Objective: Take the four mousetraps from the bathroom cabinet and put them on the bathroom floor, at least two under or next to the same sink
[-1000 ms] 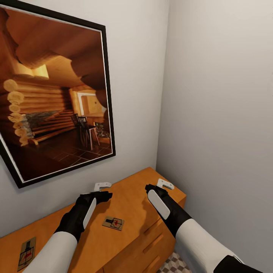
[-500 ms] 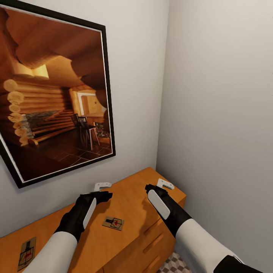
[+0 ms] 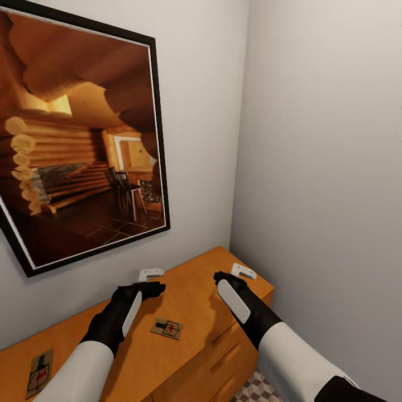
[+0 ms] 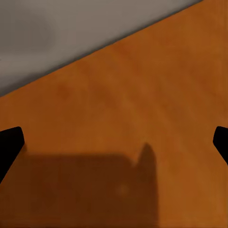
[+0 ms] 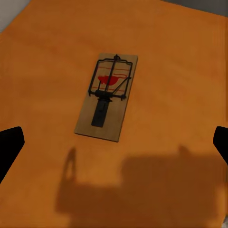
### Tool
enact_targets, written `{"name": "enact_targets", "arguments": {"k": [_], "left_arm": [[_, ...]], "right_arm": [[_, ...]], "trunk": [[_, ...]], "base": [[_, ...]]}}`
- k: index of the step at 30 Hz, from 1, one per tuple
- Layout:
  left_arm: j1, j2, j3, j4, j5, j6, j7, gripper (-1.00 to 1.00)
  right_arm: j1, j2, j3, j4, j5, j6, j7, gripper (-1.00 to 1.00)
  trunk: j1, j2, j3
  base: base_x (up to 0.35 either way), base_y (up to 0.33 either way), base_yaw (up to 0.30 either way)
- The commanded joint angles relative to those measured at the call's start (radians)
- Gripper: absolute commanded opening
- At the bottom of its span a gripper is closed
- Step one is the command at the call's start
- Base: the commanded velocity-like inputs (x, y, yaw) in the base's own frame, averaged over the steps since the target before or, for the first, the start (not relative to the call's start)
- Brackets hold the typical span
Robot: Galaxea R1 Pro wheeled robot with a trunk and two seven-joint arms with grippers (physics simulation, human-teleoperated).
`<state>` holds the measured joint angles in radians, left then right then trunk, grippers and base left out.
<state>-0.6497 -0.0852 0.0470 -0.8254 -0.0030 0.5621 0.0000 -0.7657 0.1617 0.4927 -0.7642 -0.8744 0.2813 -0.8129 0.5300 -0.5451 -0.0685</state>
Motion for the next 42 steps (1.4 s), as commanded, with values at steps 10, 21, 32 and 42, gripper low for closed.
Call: {"name": "enact_targets", "arguments": {"k": [10, 21, 32, 42], "left_arm": [[-0.001, -0.002, 0.003, -0.001, 0.0, 0.005, 0.0, 1.0], [-0.001, -0.002, 0.003, -0.001, 0.0, 0.005, 0.0, 1.0], [-0.001, -0.002, 0.003, -0.001, 0.0, 0.005, 0.001, 1.0], [-0.001, -0.002, 0.003, -0.001, -0.001, 0.005, 0.001, 1.0]], "right_arm": [[-0.001, 0.001, 0.004, -0.003, -0.003, 0.003, -0.009, 1.0], [-0.001, 0.0, 0.0, -0.003, -0.003, 0.005, 0.0, 1.0], [-0.001, -0.001, -0.002, -0.006, -0.002, 0.008, 0.0, 1.0], [-0.001, -0.001, -0.002, -0.006, -0.002, 0.009, 0.0, 1.0]], "trunk": [[0.001, -0.002, -0.002], [0.001, -0.002, -0.002], [0.001, -0.002, -0.002], [0.001, -0.002, -0.002]], "base": [[0.0, 0.0, 0.0], [0.0, 0.0, 0.0], [0.002, -0.001, 0.0], [0.131, -0.09, 0.0]]}}
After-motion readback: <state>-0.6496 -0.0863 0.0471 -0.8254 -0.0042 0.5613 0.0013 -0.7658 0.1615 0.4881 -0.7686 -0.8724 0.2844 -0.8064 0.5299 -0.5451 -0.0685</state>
